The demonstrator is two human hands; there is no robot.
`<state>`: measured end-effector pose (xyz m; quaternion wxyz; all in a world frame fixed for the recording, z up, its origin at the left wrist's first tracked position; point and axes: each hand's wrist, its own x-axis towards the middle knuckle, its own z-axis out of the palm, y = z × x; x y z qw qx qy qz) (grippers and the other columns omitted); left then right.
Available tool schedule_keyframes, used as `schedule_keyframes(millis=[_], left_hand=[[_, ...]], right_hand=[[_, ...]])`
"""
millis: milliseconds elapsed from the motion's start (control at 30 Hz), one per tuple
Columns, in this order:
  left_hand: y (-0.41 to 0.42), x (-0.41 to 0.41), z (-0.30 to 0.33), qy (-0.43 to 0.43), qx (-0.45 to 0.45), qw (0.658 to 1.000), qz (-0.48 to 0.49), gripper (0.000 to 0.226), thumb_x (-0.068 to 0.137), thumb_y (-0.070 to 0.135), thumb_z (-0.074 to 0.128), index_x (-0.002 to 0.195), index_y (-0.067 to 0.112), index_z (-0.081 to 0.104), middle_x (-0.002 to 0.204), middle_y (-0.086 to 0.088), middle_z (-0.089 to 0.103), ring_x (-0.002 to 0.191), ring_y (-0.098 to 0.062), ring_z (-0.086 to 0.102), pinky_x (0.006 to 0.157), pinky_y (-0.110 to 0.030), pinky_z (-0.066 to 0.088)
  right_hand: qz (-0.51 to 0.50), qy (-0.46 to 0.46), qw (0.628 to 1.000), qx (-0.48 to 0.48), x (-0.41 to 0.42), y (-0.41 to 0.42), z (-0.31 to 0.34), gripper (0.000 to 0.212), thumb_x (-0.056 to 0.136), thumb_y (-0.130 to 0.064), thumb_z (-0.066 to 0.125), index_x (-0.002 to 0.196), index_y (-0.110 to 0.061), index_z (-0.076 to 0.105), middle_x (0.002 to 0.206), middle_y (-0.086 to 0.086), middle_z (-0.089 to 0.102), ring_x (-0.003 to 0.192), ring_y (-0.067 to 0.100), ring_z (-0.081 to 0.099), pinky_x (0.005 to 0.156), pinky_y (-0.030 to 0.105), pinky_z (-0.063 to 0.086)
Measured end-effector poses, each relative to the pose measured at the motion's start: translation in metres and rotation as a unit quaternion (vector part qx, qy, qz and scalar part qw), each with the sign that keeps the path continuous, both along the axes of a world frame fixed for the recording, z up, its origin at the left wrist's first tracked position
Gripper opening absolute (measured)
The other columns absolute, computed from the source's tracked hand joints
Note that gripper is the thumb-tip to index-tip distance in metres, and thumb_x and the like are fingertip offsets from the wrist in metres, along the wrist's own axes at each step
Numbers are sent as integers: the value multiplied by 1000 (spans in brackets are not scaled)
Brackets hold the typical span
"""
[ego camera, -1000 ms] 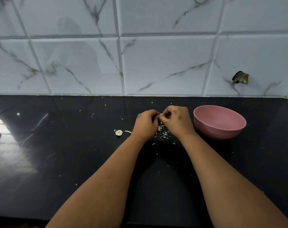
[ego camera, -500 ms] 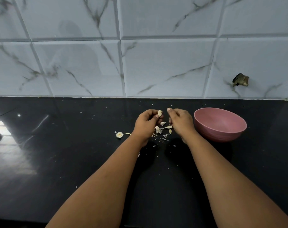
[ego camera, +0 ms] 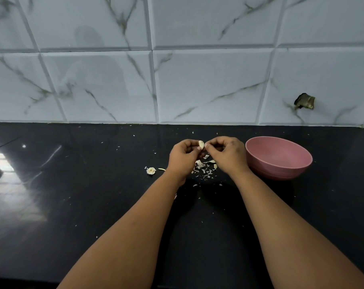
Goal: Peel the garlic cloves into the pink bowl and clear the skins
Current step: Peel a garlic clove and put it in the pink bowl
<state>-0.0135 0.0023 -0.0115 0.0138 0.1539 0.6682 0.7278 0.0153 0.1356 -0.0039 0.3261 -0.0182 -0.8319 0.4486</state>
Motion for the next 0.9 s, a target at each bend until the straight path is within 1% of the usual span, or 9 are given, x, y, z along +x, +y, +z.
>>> schedule_keyframes(millis=[67,133,200,333,500,633,700,800,900], left_hand=[[-1,0,-1,20,-23,999,14,17,93,-2,59,95,11,69,82,-6,73,74,-10,70,78,-28,58],[-1,1,-1,41,-45,998,29,17,91,-2,61,93,13,70,83,-8,74,78,-14,72,81,-32,59],[-1,1,-1,56,-58,996,36,16,90,-3,62,95,9,71,82,-8,75,77,-15,73,79,-31,60],[-2,3,1,71,-61,995,35,15,89,-5,63,95,5,72,77,-4,74,70,-7,72,67,-18,55],[-2,3,1,75,-61,995,38,14,88,-5,64,94,6,72,79,-6,75,71,-10,72,68,-20,56],[-1,3,0,74,-58,995,35,16,87,-4,66,91,9,73,79,-7,75,75,-15,74,72,-24,58],[-1,2,-1,68,-55,996,31,15,87,-4,65,92,9,72,81,-9,75,77,-17,74,74,-26,59],[0,1,-1,31,-24,999,15,11,89,-2,64,96,3,71,87,-17,75,86,-26,74,84,-35,59],[1,3,-1,-15,30,999,0,9,90,5,66,97,0,70,90,-16,75,87,-25,74,86,-34,58]], right_hand=[[4,5,1000,8,2,-1,1,4,80,-18,75,78,-15,77,61,-17,66,57,-10,61,54,2,41],[20,4,1000,4,4,-3,2,4,78,-16,77,75,-16,76,56,-21,63,54,-11,60,52,0,39],[26,7,1000,9,5,-3,2,4,77,-15,78,74,-16,76,55,-18,64,53,-10,61,52,1,40],[23,8,999,27,5,-3,3,5,78,-18,76,76,-15,78,61,-7,71,56,-5,63,55,4,44],[21,6,999,24,3,-4,2,6,79,-18,76,75,-14,78,63,-4,72,56,-4,63,56,6,46],[11,14,1000,22,1,-4,1,9,80,-19,76,73,-14,76,60,-7,69,55,-4,62,55,7,47],[11,14,1000,20,0,-2,0,7,79,-17,75,73,-13,76,60,-6,69,53,-5,61,55,7,46],[10,9,1000,17,0,-2,-1,8,80,-16,74,73,-12,73,63,0,70,53,2,61,54,10,47],[-2,8,1000,24,-1,-4,-1,13,82,-19,72,71,-14,68,61,-8,63,54,0,57,53,8,42]])
